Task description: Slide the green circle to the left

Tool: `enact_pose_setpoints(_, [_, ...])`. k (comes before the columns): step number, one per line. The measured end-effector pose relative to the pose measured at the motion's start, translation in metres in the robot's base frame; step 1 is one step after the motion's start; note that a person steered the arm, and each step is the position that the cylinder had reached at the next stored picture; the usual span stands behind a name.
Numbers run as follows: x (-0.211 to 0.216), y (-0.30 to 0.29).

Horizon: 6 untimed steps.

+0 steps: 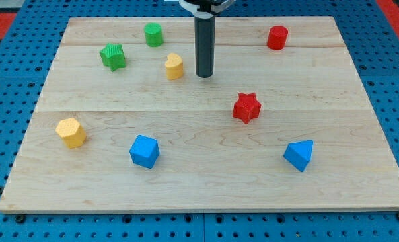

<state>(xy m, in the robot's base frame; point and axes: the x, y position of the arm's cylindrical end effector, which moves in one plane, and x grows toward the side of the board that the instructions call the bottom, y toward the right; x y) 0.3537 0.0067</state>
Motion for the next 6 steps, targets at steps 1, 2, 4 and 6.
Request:
enact_pose_setpoints(1, [-0.001, 0.0])
enact_pose_setpoints(2, [-0.001, -0.002])
enact_pose_setpoints(4, [-0.001, -0.002])
enact_pose_setpoints(6, [-0.011, -0.01])
